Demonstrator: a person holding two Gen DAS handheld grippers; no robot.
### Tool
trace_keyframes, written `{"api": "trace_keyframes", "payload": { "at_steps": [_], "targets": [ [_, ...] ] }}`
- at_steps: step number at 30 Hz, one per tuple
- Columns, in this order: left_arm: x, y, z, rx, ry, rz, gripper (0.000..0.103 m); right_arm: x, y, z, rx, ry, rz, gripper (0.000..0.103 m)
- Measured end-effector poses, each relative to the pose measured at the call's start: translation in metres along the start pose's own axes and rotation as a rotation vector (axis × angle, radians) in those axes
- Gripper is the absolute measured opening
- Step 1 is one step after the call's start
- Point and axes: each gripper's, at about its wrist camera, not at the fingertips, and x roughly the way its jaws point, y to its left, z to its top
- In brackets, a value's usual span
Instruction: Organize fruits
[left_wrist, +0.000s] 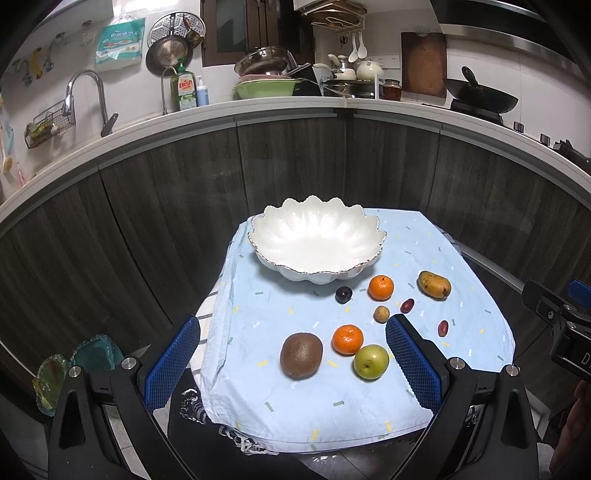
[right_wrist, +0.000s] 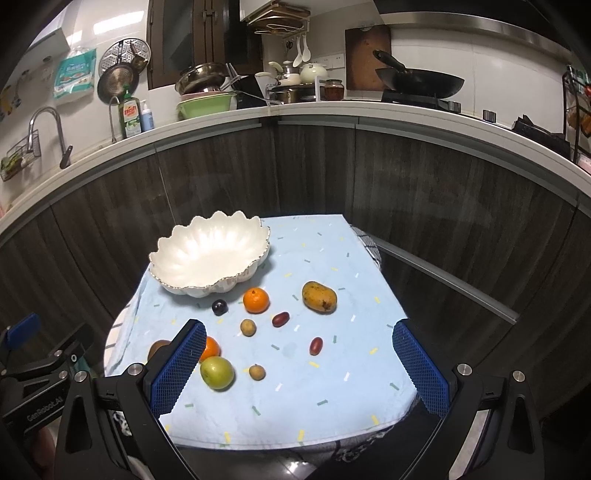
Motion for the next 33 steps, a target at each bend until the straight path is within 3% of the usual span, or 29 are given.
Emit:
{"api": "trace_keyframes", "payload": {
  "at_steps": [33],
  "targets": [
    [0.0033, -0.003, 0.0043, 0.008, 0.014, 0.012, 0.102, 0.0053, -0.0012, -0.0001, 0.008, 0.015, 0.009, 0.102]
  ]
}}
